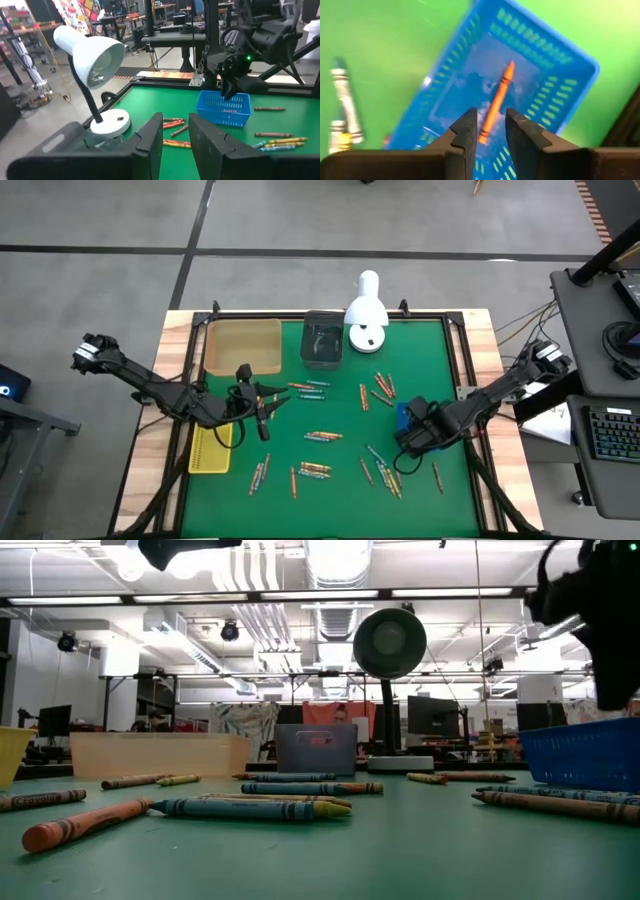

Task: Sort crayons
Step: Put the green crayon into the orange bin

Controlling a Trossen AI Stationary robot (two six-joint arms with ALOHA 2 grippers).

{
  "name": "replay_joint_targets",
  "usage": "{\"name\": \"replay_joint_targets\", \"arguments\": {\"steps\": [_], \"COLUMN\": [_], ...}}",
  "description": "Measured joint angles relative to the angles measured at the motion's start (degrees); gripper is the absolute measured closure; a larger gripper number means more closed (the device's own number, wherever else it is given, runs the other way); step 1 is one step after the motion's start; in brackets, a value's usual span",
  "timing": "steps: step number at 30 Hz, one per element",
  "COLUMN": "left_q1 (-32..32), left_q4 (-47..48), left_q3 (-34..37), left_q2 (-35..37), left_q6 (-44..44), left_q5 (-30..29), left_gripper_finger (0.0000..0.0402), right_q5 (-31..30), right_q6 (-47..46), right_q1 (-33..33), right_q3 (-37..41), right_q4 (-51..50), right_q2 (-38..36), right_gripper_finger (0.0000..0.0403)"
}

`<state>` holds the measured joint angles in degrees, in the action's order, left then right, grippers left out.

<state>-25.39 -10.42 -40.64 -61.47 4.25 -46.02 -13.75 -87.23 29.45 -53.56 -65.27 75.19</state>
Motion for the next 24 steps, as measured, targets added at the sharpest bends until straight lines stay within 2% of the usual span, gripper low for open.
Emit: {"name": "replay_joint_targets", "arguments": {"steps": [8, 15, 24], "left_q1": [0.0, 0.31, 0.59], "left_q4": [3.13, 9.39, 21.54], "left_q3": [0.0, 0.0, 0.0], "left_q2": [0.0, 0.0, -1.1], "left_q6": [10.34, 24.64, 45.59], "left_q5": [-0.01, 0.36, 8.54], "left_gripper_finger": [0.0325, 0.0326, 0.0351], "right_q5": [-10.71, -19.91, -29.5], "right_q6": [10.68, 22.65, 34.58], "right_q1": [-0.02, -0.44, -1.39], "right_q3": [-5.28, -9.54, -13.65], "right_q4": [0.64, 4.17, 5.58], "right_q2": [-0.98, -0.97, -0.97], "right_gripper_finger": [0.0312, 0.0312, 0.0322]}}
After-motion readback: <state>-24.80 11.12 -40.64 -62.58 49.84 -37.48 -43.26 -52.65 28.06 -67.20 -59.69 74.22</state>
